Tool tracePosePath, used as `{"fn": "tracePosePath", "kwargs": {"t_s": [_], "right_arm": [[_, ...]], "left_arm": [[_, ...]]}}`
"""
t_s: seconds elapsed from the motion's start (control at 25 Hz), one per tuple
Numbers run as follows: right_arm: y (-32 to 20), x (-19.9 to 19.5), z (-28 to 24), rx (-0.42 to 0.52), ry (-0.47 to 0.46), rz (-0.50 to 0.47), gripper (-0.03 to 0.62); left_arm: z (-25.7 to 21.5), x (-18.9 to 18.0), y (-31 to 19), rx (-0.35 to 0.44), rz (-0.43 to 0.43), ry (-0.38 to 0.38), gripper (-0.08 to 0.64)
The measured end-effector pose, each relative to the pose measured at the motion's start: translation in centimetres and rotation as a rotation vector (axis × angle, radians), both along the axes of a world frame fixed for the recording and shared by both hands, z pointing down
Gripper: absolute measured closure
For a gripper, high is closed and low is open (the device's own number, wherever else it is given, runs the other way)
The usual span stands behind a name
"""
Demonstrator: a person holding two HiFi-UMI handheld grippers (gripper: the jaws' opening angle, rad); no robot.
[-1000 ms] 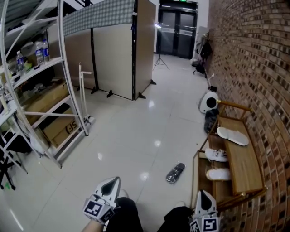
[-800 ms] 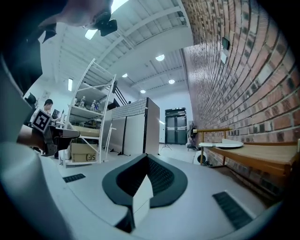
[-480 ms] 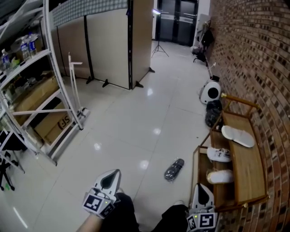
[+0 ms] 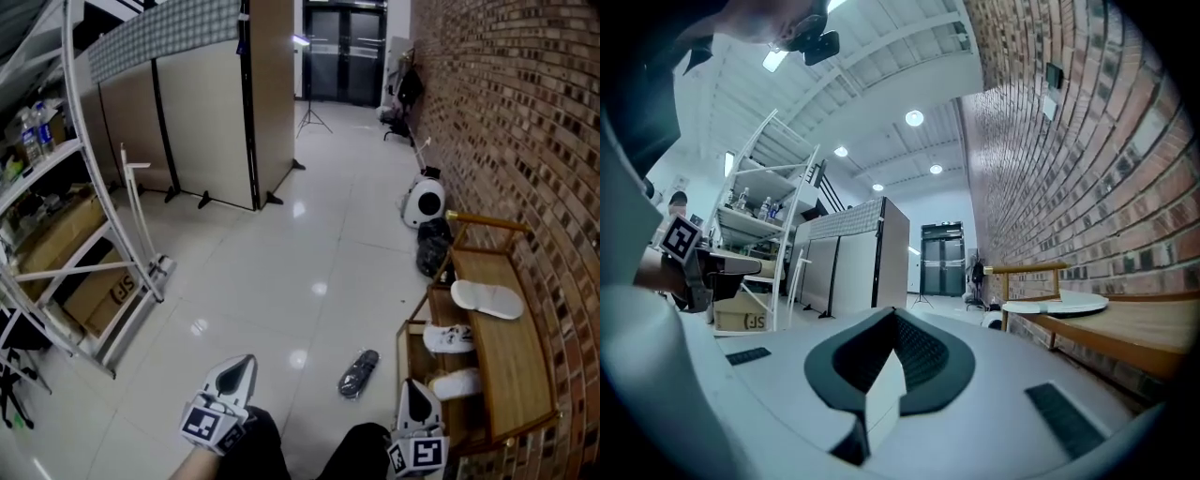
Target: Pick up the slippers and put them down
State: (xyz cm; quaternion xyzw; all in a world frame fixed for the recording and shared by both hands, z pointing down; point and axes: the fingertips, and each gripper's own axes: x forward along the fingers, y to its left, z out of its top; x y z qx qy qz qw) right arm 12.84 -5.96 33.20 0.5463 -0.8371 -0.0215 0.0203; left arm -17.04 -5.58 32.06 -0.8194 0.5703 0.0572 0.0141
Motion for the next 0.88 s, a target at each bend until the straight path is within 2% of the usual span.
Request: {"fn": "tracePosePath", "kwargs": {"t_s": [0.24,0.4,0.56,0.88], "right_arm": [[-1.2,-0.7,-0.9,0.028,0.004,0.013,0.584],[0.7,0.8,-1.4,0.027,0.01,0.023,0.584],[2.3,2.7,-2.2,0.044,-0.027,0.04,0.584],[2.4,4.2,-1.4,0.034,-0.052,0.037,0.584]], "left_arm": [[-0.4,0.7,-2.5,0.02,0.022,0.01,0.557],[-0.7,2.4,-1.4,0.017,0.043,0.01,0.557],[-1.2,3.6,0.3,0.014,0.037,0.009,0.557],[-1.4,3.8,1.7,0.017,0.007,-0.028,0.557]]}}
